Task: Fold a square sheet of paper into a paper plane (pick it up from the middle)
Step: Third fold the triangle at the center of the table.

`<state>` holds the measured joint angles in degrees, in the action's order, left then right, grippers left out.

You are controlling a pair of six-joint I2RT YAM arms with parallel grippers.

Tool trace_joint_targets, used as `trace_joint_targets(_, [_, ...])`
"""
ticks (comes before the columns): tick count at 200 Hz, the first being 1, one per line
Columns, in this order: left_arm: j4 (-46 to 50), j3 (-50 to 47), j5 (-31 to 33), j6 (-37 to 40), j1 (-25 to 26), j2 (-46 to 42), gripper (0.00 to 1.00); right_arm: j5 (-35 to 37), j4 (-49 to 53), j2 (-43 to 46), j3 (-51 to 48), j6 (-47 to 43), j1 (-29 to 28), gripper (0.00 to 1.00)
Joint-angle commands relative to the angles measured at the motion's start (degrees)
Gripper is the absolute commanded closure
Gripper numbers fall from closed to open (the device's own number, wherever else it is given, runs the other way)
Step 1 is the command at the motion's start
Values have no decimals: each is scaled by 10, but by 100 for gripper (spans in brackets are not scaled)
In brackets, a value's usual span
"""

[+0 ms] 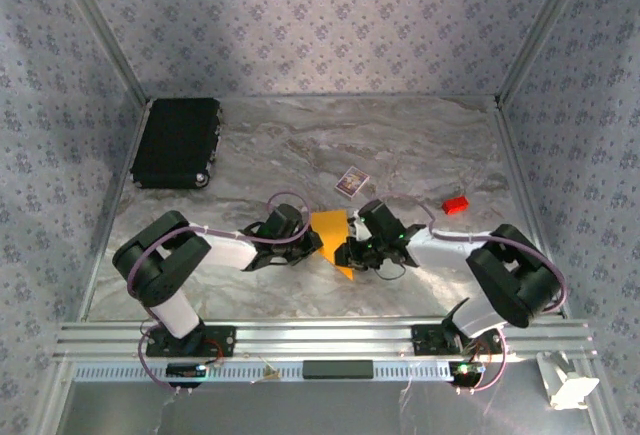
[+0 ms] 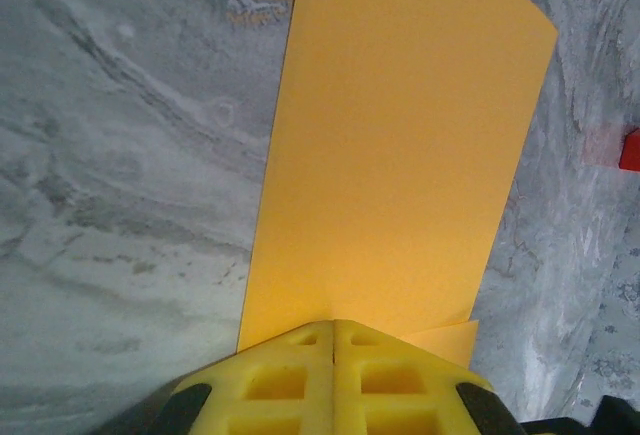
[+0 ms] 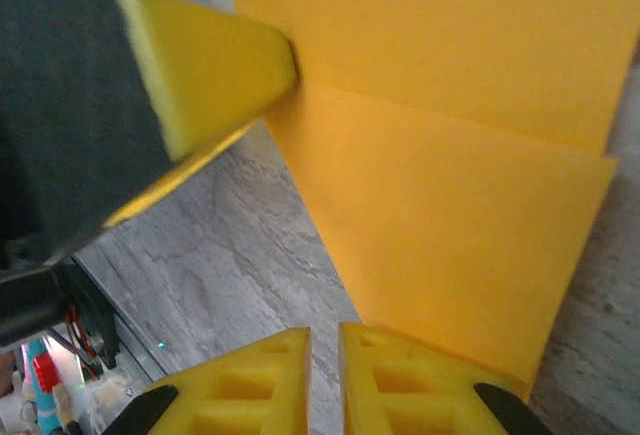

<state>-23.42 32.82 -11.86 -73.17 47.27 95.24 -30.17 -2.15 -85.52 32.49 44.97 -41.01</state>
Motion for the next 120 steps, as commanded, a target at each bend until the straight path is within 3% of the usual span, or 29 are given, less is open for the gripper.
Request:
trace_joint_targets(1, [57, -17, 23, -3, 4, 2, 100, -14, 9, -14, 0, -14, -7, 84])
trace_joint_targets(82, [67, -18, 28, 0, 3, -2, 100, 18, 66, 102, -139, 6, 20, 84])
trace_joint_targets(120, [58, -18, 31, 4, 6, -10, 100, 86, 136, 196, -110, -10, 35, 82])
